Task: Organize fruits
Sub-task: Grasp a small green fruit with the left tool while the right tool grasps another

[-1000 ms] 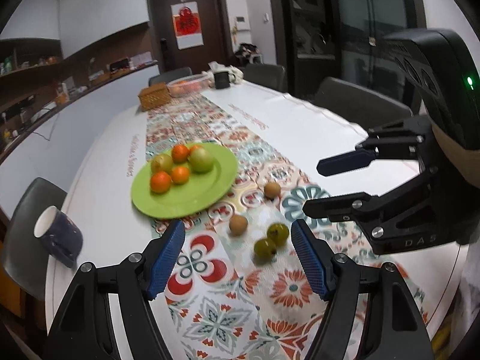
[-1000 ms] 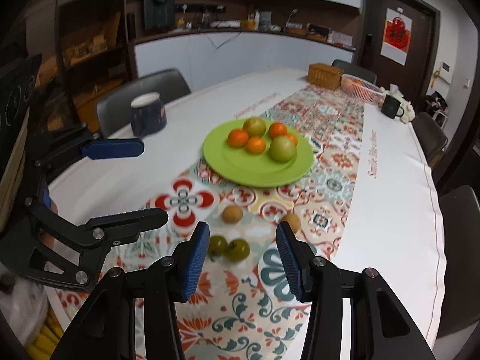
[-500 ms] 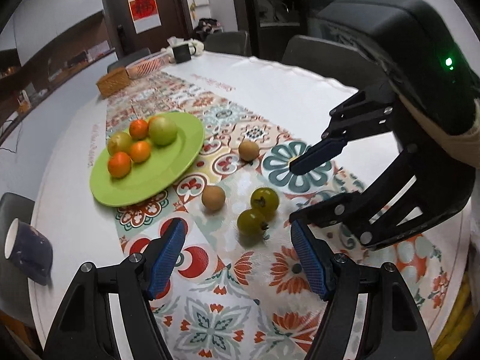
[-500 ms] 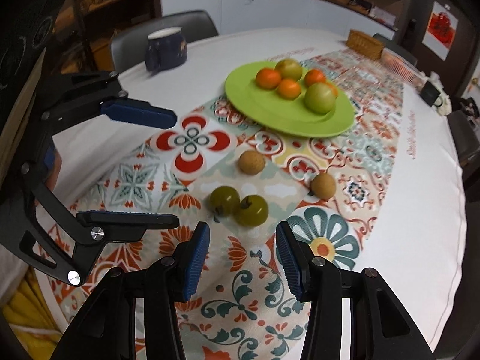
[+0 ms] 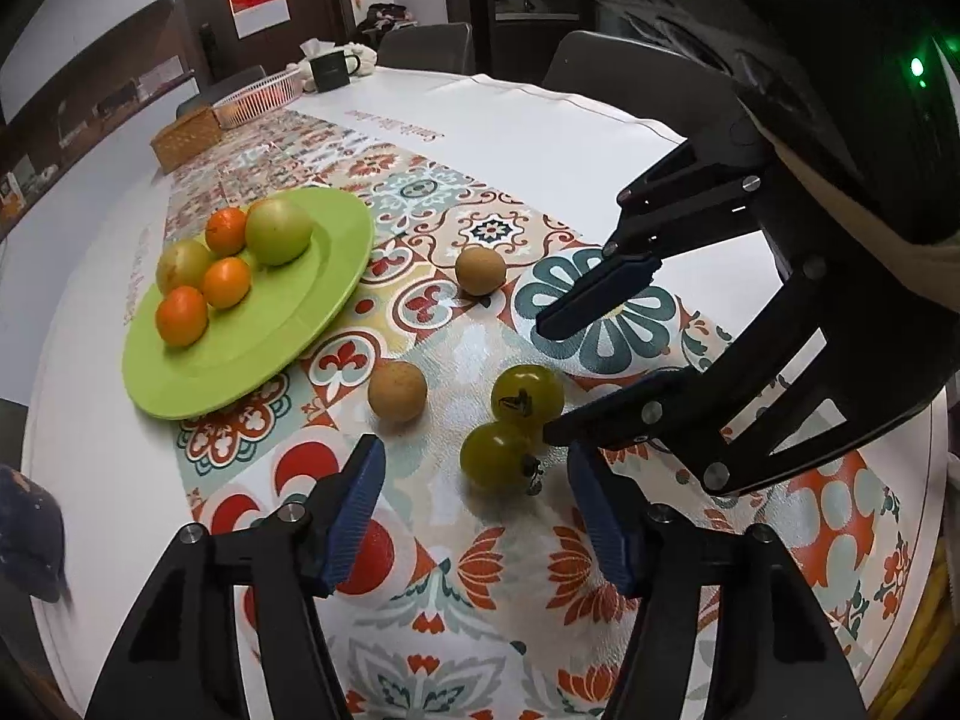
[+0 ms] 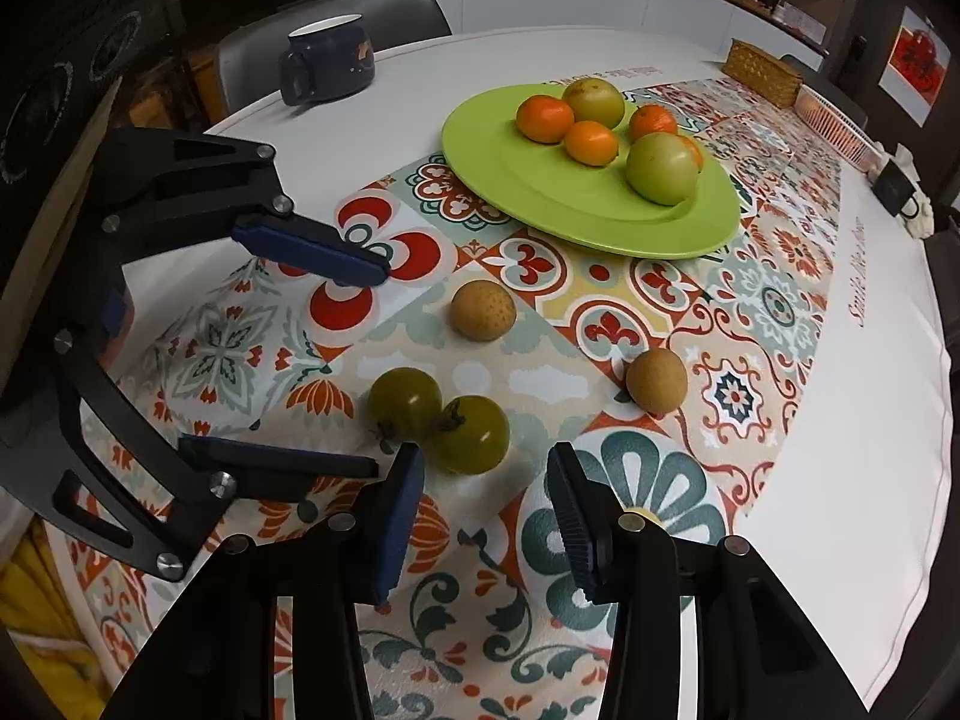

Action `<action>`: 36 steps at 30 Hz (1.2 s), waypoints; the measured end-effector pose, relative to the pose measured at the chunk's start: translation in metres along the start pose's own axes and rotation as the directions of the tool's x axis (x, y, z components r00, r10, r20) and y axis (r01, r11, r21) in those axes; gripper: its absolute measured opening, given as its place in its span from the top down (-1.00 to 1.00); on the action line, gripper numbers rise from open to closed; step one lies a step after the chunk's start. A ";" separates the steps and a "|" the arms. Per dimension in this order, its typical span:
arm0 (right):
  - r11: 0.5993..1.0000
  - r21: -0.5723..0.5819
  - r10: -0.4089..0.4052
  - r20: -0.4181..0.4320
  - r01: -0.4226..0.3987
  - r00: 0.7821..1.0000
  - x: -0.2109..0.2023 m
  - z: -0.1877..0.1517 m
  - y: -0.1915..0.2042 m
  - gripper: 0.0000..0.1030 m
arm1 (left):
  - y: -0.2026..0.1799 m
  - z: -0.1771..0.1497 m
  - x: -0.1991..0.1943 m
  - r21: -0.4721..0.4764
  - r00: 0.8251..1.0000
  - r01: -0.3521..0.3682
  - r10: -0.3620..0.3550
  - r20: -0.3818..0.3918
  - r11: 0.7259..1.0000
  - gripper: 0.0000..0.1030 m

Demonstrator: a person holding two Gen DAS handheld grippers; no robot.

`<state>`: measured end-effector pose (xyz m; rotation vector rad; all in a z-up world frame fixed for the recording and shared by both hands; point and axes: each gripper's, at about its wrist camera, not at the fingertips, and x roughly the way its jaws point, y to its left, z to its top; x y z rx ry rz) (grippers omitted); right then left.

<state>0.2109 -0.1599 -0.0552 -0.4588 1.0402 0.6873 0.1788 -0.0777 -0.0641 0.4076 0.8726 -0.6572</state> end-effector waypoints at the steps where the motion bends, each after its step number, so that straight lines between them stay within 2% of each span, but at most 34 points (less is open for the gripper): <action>1: 1.000 -0.001 -0.002 -0.001 0.002 1.000 0.001 0.001 -0.001 0.15 | 0.001 0.000 0.002 -0.003 1.000 0.004 -0.004 -0.004 1.000 -0.15; 13: 0.998 0.029 0.046 -0.001 -0.046 0.999 0.014 0.006 -0.006 0.39 | 0.005 0.001 0.016 -0.031 0.998 0.048 -0.049 -0.033 0.998 0.25; 17: 0.997 0.055 0.055 0.007 -0.055 0.998 0.016 0.004 -0.008 0.41 | 0.007 0.000 0.018 -0.052 0.997 0.060 -0.062 -0.040 0.997 0.45; 26: 0.989 0.145 0.012 0.047 -0.019 0.999 0.009 -0.006 -0.012 0.42 | 0.008 -0.004 0.010 -0.121 0.999 0.008 -0.013 -0.039 0.993 0.45; 36: 0.968 0.253 -0.035 0.119 0.003 0.992 -0.017 -0.018 -0.001 0.42 | 0.012 -0.013 -0.023 -0.262 0.999 -0.038 0.045 0.020 0.964 0.45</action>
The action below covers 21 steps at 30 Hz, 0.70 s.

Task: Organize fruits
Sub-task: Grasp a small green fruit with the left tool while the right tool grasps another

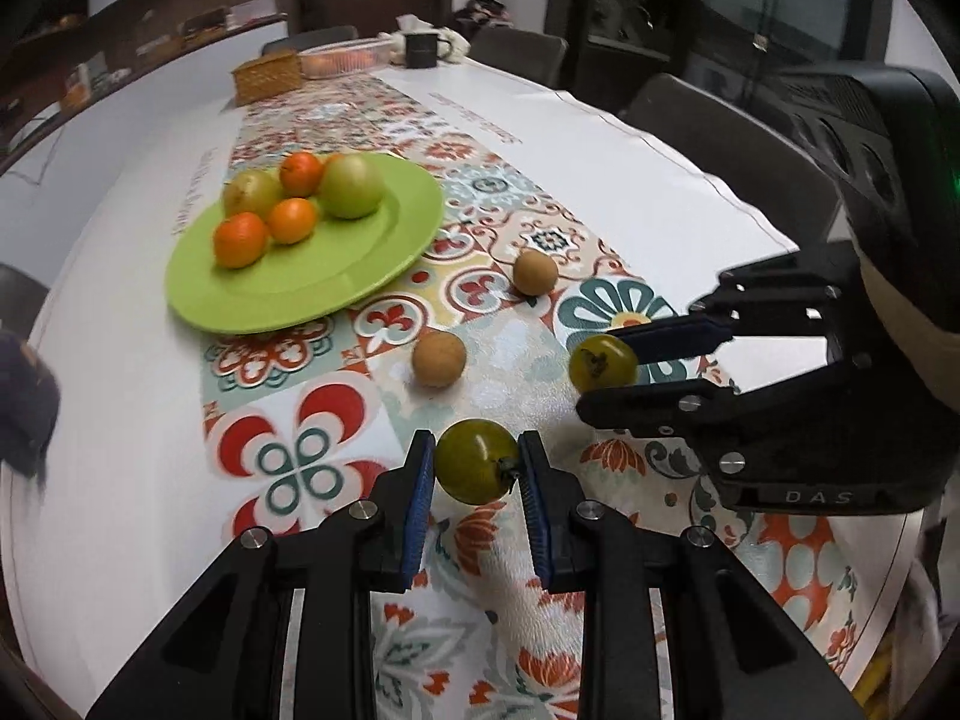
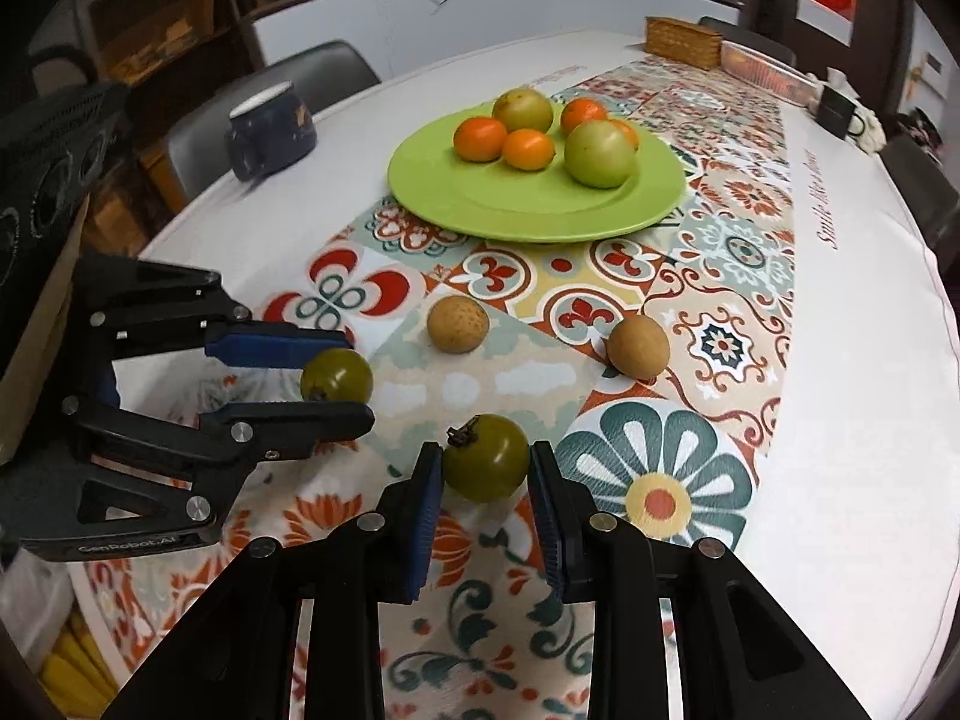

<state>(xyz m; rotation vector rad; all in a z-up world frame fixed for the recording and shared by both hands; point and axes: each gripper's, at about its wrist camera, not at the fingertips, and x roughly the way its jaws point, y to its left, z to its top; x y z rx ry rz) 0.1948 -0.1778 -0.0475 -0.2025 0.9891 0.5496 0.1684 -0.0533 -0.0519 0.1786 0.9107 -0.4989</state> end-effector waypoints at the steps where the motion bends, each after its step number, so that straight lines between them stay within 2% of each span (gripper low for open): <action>1: 1.000 0.004 -0.003 0.010 0.003 1.000 -0.003 0.000 0.002 0.42 | 0.001 -0.001 -0.005 -0.015 1.000 -0.002 0.002 0.009 1.000 0.45; 5: 1.000 0.024 -0.013 0.057 0.012 0.998 -0.018 -0.002 0.010 0.42 | 0.003 -0.004 -0.022 -0.059 0.999 -0.005 0.007 0.037 0.998 0.45; 13: 0.997 0.079 -0.023 0.142 0.012 0.990 -0.040 0.004 0.021 0.42 | 0.008 -0.003 -0.049 -0.110 0.994 -0.053 0.063 0.087 0.993 0.45; 21: 0.996 0.085 -0.058 0.208 0.041 0.976 -0.059 0.020 0.026 0.42 | 0.016 0.011 -0.073 -0.145 0.984 -0.100 0.120 0.132 0.984 0.45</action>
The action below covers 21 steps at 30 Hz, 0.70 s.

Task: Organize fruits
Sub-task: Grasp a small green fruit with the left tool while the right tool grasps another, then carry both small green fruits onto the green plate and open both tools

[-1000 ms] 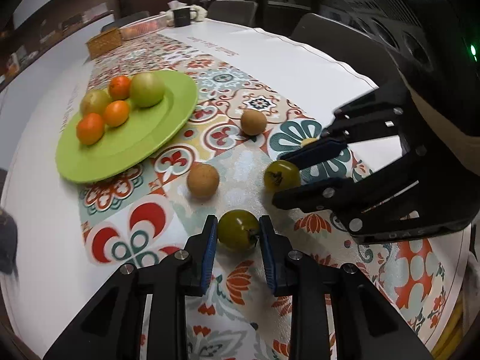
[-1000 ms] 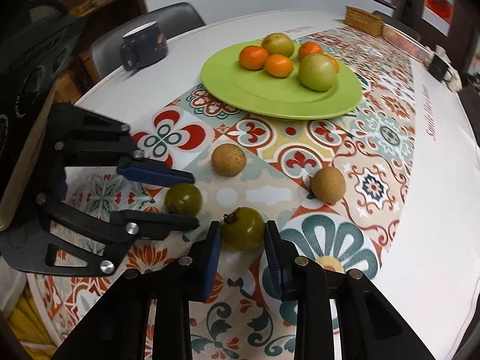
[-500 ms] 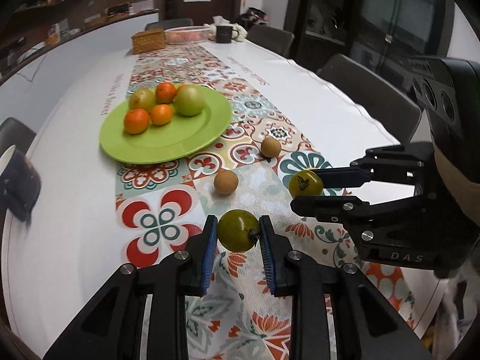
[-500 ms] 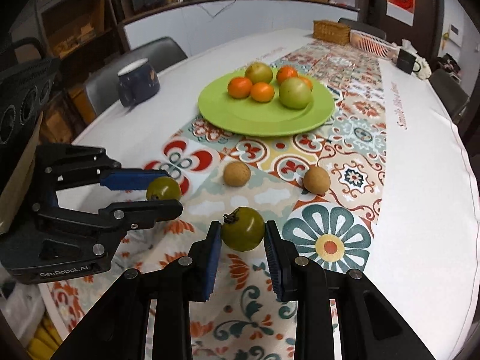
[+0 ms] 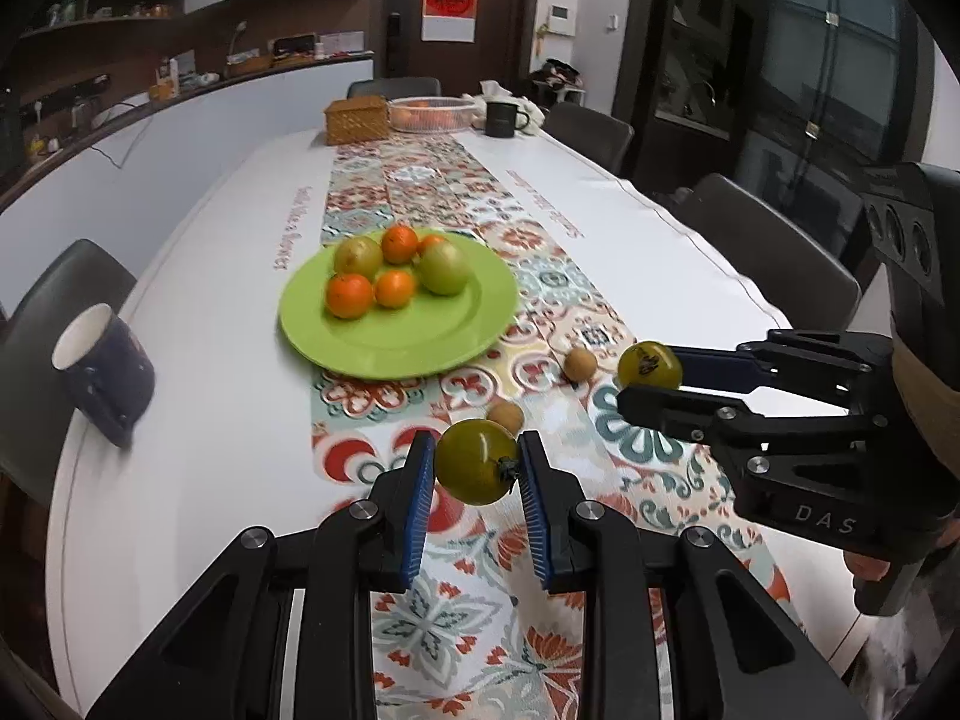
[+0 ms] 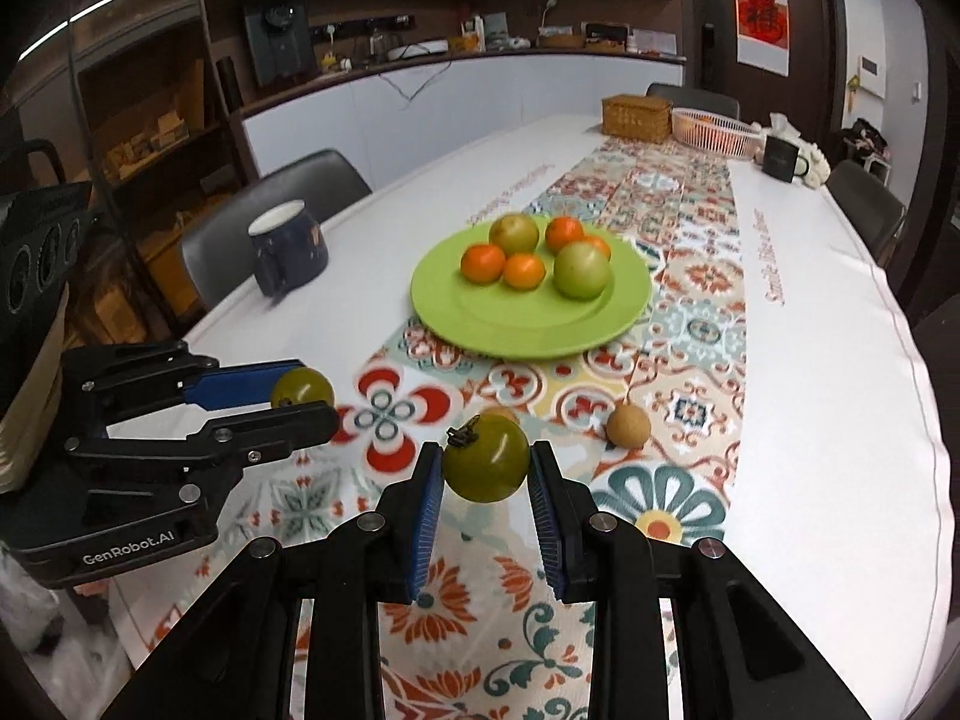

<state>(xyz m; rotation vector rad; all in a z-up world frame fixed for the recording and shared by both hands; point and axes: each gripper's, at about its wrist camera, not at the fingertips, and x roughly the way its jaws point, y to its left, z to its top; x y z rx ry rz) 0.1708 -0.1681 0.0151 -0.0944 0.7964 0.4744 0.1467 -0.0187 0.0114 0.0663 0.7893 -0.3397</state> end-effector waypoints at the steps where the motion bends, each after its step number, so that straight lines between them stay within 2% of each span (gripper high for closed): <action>1: 1.000 0.003 -0.005 0.011 0.005 1.000 -0.002 0.004 0.000 0.42 | 0.002 0.004 -0.001 -0.002 1.000 -0.010 0.010 0.005 1.000 0.45; 13: 0.999 0.044 -0.025 0.072 0.022 0.997 0.003 0.052 -0.007 0.42 | 0.022 0.048 -0.002 -0.009 0.997 -0.043 0.044 0.069 0.999 0.45; 21: 0.997 0.067 -0.027 0.046 0.023 0.999 0.026 0.079 -0.019 0.42 | 0.036 0.073 0.015 -0.021 0.997 -0.045 0.046 0.069 0.999 0.45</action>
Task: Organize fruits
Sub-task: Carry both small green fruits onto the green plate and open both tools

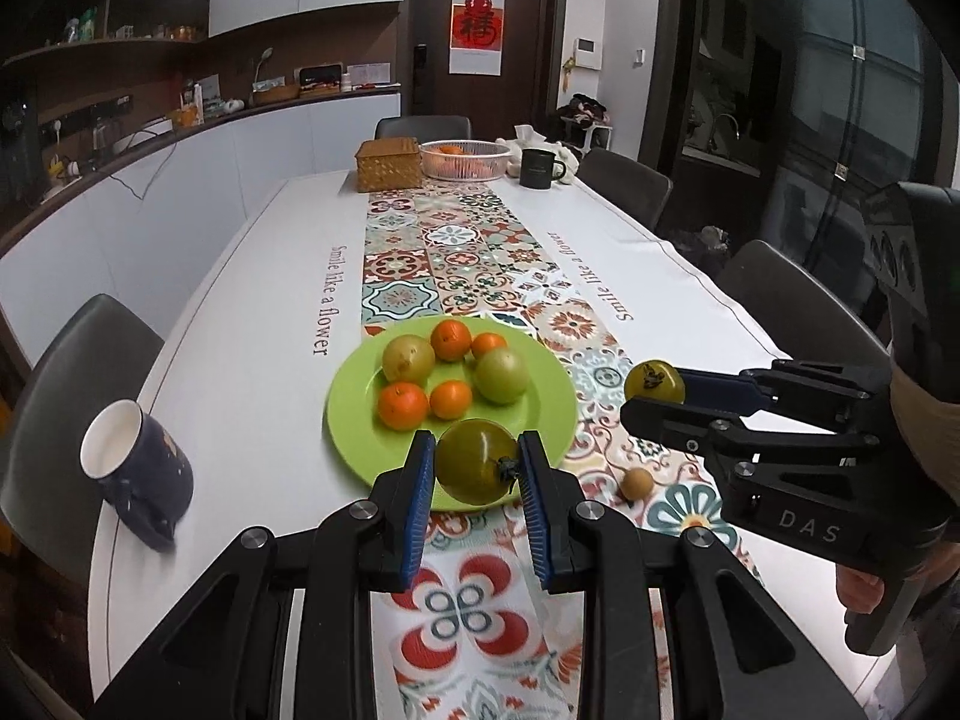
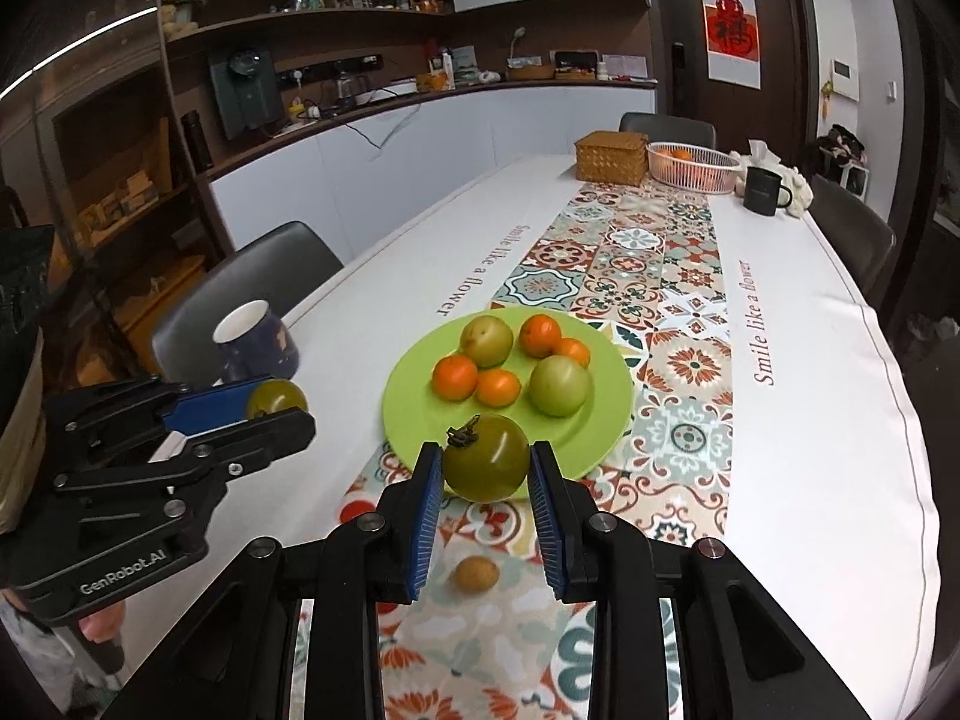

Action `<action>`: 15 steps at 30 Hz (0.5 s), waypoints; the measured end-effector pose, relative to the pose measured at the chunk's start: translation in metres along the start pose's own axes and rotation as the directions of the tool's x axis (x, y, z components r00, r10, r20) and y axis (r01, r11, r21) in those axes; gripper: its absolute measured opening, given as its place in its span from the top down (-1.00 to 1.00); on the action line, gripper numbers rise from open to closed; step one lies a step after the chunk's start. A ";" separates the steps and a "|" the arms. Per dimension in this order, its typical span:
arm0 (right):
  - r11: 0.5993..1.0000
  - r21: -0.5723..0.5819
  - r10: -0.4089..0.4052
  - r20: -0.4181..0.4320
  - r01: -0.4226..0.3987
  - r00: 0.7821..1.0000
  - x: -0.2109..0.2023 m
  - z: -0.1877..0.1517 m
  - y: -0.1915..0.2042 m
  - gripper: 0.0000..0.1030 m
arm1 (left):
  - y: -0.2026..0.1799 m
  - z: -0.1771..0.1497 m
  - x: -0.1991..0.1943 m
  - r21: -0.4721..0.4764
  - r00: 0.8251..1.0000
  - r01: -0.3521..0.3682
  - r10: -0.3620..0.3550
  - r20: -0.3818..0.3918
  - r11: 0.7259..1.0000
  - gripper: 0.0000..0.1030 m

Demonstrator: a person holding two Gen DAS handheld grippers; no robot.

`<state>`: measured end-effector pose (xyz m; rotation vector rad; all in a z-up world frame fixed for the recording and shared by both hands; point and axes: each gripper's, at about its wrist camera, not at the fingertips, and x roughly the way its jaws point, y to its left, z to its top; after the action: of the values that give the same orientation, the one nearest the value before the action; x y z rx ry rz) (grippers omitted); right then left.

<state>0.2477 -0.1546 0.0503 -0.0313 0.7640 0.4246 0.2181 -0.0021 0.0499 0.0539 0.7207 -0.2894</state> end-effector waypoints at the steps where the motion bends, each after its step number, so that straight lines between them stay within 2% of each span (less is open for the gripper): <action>1: 1.000 0.004 0.000 -0.006 0.000 1.000 0.004 0.002 -0.001 0.42 | 0.002 0.002 0.004 0.000 1.000 -0.004 0.004 -0.004 1.000 0.45; 15: 0.999 0.043 0.030 -0.097 -0.026 0.995 0.069 0.018 -0.016 0.42 | 0.021 0.010 0.069 -0.009 0.996 -0.003 0.002 -0.092 1.000 0.45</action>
<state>0.3104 -0.1413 0.0151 -0.0024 0.8701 0.4366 0.2800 0.0000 0.0111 0.0600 0.8130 -0.2828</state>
